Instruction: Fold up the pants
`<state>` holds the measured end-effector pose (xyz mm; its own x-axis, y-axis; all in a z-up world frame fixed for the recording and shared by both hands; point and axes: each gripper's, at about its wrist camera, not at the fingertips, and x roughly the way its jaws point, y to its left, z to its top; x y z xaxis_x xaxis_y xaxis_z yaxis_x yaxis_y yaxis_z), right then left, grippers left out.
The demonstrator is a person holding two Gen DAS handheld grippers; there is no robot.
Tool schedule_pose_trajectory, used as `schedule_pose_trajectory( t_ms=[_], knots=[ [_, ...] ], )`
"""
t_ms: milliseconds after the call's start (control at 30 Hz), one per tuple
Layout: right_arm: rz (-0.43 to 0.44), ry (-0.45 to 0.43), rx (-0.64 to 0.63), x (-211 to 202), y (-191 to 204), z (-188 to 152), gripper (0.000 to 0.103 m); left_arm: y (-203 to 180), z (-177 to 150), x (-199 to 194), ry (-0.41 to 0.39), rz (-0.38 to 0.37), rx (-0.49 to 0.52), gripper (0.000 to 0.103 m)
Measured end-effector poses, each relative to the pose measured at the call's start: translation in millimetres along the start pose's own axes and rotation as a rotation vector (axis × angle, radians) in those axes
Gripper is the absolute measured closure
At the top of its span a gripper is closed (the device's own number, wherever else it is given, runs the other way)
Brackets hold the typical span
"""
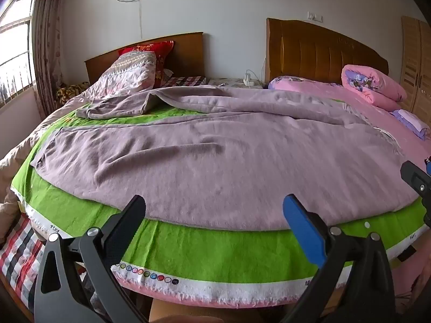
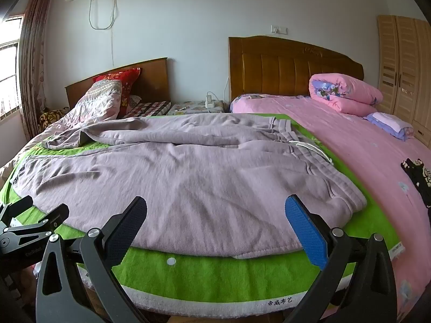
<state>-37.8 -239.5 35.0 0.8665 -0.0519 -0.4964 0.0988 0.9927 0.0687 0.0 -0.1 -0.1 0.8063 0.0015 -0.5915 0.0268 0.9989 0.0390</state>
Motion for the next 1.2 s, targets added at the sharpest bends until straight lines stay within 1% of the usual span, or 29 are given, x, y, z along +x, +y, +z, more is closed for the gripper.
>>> schedule_pose_trajectory(
  t_ms=[533, 567, 733, 1200],
  knots=[
    [0.001, 0.004, -0.001, 0.8, -0.4, 0.0, 0.004, 0.4, -0.9, -1.4, 0.003, -0.002, -0.003, 0.001],
    [0.001, 0.002, -0.001, 0.3, -0.4, -0.1, 0.004, -0.1, -6.5, 4.0, 0.008, 0.000, -0.002, 0.001],
    [0.000, 0.005, -0.001, 2.0, -3.3, 0.6, 0.004, 1.0, -10.4, 5.1, 0.009, -0.001, -0.001, 0.001],
    [0.000, 0.017, 0.009, 6.5, -7.0, -1.1, 0.004, 0.3, -3.7, 1.1, 0.021, -0.009, 0.004, 0.001]
  ],
)
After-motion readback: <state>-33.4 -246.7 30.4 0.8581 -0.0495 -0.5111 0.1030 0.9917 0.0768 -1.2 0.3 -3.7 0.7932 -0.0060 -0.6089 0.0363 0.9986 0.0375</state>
